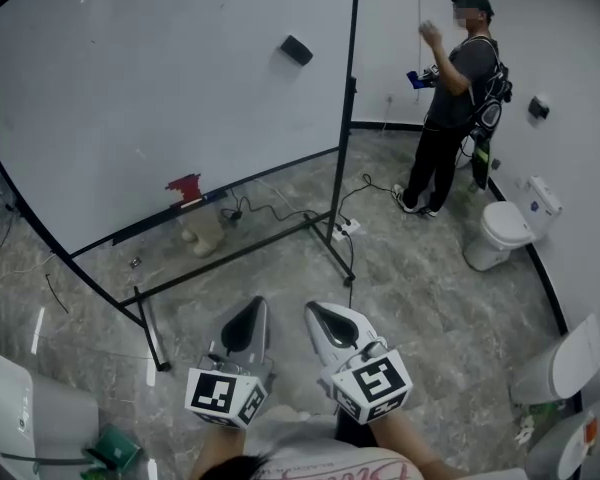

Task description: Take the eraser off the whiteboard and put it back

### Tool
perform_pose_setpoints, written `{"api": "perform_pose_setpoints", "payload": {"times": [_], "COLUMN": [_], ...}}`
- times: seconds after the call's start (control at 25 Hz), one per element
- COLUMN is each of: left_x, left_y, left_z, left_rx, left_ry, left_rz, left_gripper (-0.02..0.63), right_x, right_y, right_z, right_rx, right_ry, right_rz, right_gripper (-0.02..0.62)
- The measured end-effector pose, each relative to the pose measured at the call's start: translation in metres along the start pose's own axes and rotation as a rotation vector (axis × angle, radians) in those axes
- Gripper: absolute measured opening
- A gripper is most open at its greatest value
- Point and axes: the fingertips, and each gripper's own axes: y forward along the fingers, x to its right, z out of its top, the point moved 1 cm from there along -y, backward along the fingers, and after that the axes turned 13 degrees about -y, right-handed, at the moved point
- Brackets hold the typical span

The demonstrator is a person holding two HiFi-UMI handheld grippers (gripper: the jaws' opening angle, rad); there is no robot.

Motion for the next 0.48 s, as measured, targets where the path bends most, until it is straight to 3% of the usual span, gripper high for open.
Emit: {"api": "perform_pose_setpoints", "payload": {"times": [0.48], "left_x": [-0.025], "left_y": [0.049], "left_z": [-0.011], "left_rx": [-0.014], "left_ry": [-0.031], "left_rz": [-0.006], "left_gripper": [0.0], "right_x": [0.031], "right_y": [0.038], "right_z": [-0.014], "right_rx": [-0.008], "right_ry": [0.0], "right_rz": [0.008], "right_gripper": [0.0]}}
